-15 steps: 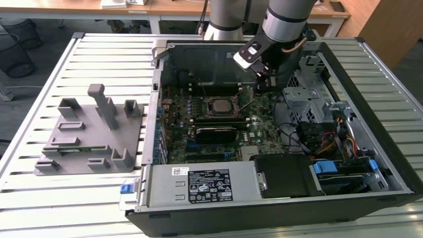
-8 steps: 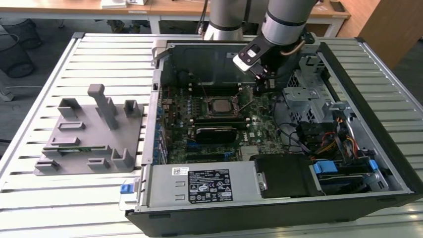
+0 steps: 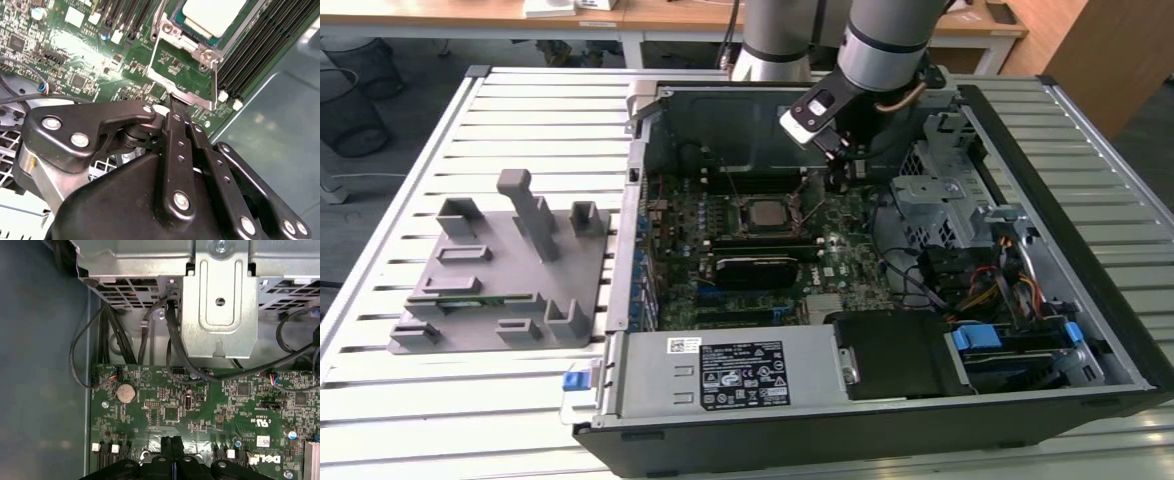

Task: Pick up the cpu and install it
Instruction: 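Close the cpu cover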

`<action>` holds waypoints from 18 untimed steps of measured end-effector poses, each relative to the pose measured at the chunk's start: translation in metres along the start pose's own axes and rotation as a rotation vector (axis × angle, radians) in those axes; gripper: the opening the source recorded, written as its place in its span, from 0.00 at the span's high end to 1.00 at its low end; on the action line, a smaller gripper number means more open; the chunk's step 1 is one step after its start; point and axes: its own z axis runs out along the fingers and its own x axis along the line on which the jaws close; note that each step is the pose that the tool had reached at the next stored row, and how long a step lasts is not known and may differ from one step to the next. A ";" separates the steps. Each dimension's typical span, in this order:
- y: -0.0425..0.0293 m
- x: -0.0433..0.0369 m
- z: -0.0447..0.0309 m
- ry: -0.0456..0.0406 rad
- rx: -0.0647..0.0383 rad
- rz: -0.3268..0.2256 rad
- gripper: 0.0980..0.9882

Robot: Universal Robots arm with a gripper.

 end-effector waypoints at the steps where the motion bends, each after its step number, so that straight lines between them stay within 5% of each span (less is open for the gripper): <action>1: -0.0014 0.0000 0.0000 0.0001 0.000 0.000 0.99; 18: -0.0192 0.0002 0.0030 0.0001 0.000 0.000 0.99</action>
